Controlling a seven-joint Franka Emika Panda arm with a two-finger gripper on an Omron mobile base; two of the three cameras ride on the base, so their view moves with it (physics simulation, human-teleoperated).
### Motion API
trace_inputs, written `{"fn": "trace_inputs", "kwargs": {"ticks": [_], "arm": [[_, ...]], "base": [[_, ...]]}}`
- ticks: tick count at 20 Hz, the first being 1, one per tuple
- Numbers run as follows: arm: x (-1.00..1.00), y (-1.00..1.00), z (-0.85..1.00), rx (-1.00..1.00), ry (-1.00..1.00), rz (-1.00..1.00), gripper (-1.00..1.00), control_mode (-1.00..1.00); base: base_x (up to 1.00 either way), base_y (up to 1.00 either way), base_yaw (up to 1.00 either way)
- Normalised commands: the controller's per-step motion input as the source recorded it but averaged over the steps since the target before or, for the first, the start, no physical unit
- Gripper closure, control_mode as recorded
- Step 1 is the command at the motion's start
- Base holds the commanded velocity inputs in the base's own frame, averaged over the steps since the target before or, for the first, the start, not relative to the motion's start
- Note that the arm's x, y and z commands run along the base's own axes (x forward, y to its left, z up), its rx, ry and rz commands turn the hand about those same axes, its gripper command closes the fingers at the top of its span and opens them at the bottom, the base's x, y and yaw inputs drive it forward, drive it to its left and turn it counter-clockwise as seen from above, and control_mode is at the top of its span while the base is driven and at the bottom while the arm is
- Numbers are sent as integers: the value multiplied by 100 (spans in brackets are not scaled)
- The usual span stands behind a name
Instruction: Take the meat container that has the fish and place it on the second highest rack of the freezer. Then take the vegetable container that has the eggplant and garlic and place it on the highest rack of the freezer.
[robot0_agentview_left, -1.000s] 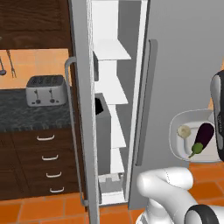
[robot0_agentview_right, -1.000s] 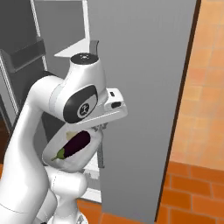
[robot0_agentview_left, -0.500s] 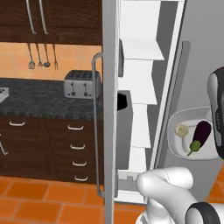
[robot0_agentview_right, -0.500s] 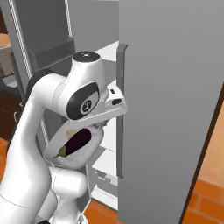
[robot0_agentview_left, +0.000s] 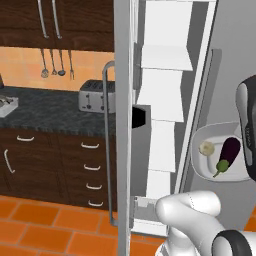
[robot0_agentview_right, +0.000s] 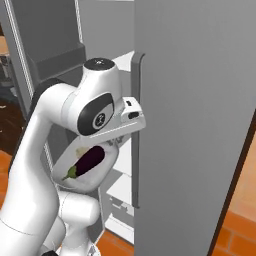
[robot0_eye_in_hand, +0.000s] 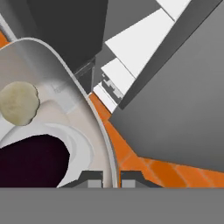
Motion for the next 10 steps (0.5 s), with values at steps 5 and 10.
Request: {"fn": "trace_inputs", "kwargs": {"ticks": [5,10], "arm": [[0,0,0,0,0,0,100,100],[10,0,0,16,1,-2,100,-100]], "base": [[-1,-17,4],[0,0,0]]}}
